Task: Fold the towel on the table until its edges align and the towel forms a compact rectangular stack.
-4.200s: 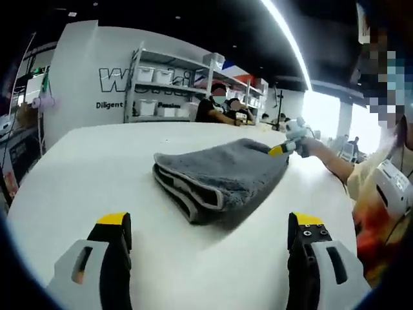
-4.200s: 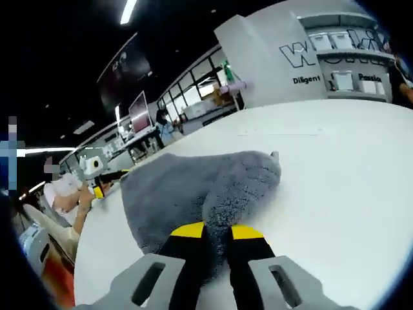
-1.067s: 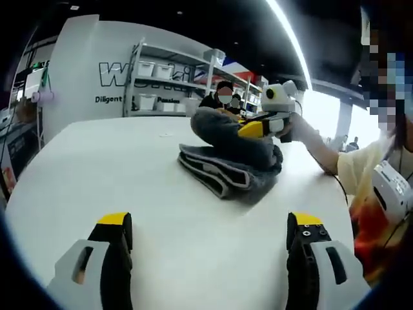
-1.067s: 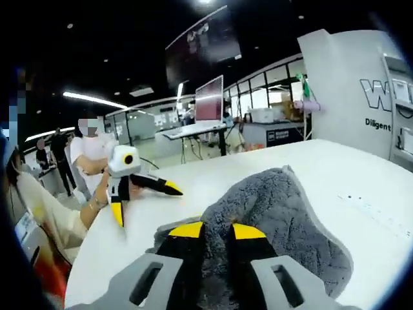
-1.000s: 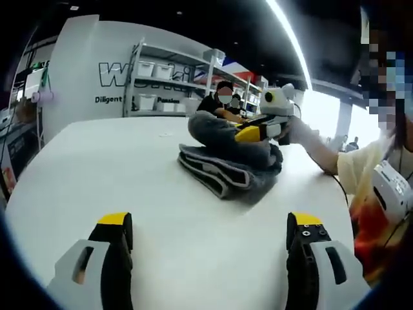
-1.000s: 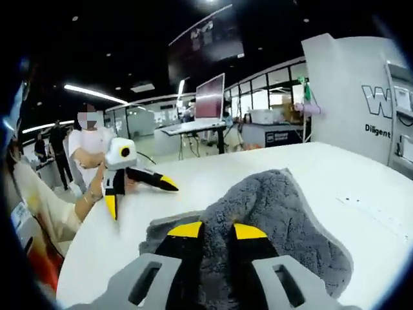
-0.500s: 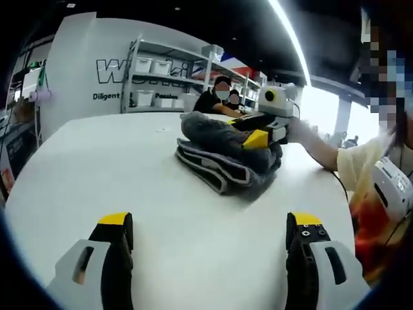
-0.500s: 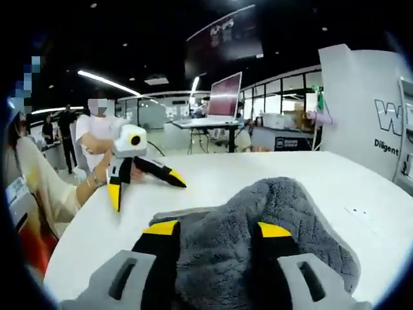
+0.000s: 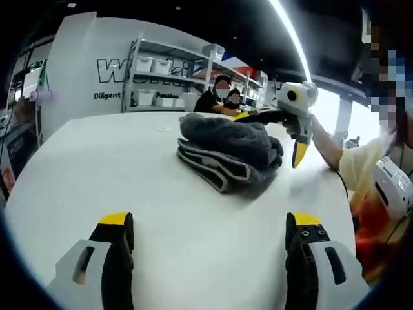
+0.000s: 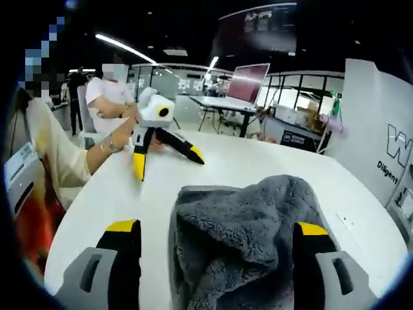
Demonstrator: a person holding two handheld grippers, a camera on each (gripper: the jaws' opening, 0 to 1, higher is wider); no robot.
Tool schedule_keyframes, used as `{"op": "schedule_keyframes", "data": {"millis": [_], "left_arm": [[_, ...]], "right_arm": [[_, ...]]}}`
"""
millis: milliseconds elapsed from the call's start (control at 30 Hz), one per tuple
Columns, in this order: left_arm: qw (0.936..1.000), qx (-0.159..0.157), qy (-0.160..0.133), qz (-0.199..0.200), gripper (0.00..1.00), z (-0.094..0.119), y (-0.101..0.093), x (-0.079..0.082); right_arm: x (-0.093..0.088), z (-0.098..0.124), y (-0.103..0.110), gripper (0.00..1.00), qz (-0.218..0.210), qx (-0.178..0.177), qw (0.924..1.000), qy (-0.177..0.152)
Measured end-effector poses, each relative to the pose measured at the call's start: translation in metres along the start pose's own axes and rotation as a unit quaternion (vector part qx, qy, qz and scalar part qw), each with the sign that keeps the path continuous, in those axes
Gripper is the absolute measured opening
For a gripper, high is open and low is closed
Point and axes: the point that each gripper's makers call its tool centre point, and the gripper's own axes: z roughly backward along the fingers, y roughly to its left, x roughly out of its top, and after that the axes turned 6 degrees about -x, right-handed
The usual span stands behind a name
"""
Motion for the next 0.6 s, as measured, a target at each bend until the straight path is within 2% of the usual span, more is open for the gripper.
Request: {"op": "schedule_keyframes", "data": {"millis": [100,300,433,600], "left_arm": [[1.0,0.001,0.001,0.0,0.96,0.0,0.001,0.0],[1.0,0.002,0.003,0.002,0.95,0.001,0.003,-0.001],[1.0,0.004,0.003,0.004,0.95,0.001,0.005,-0.001],[0.9999,0.006,-0.005,0.013,0.95,0.003,0.008,0.0]], "right_arm": [[-0.001,0.012,-0.003,0.99,-0.018,-0.005,0.9998,-0.009],[-0.025,0.046,-0.015,0.99,-0.04,-0.039,0.9984,-0.001],[-0.035,0.07,-0.021,0.99,-0.081,-0.052,0.9952,-0.02],[-0.04,0.093,-0.023,0.99,-0.087,-0.06,0.9938,-0.033]]}}
